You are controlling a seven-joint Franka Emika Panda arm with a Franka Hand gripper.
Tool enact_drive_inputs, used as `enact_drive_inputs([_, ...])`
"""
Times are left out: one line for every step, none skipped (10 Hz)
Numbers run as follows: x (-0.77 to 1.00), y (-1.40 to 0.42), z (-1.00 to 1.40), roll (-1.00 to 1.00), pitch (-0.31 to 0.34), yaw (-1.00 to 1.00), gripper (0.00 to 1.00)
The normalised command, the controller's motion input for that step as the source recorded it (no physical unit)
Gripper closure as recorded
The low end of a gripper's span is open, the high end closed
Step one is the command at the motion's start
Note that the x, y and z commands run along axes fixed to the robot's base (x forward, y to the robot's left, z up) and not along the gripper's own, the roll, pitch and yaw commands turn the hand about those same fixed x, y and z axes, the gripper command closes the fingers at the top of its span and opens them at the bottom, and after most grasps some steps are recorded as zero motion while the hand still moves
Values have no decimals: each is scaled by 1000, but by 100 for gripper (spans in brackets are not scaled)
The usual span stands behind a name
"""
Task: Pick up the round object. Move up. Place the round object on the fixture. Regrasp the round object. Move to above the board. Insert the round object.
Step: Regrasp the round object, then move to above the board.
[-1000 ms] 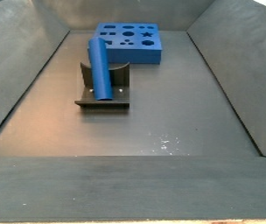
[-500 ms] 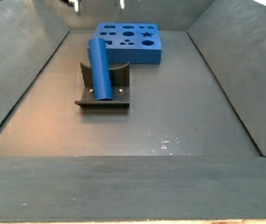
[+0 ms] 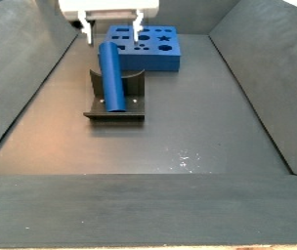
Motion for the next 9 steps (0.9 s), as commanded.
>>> enact_drive_inputs([46,18,-661,46,-37,-83,0])
enact_drive_inputs([44,10,-441,43,-10,-65,0])
enact_drive_inputs([47,5,-273,47,7,-51,0])
enact_drive_inputs([0,0,0,0,0,0,100])
enact_drive_inputs([-25,-80,1000,-78,326,-83,100])
enact_drive_inputs([-25,-81,1000,-84,325,-70,100])
enact_drive_inputs([-25,-73,1000,-90,313,1,100])
enact_drive_inputs([-23,-68,1000,-93,292,79,100])
enact_drive_inputs([-23,-67,1000,-79,262,136,100])
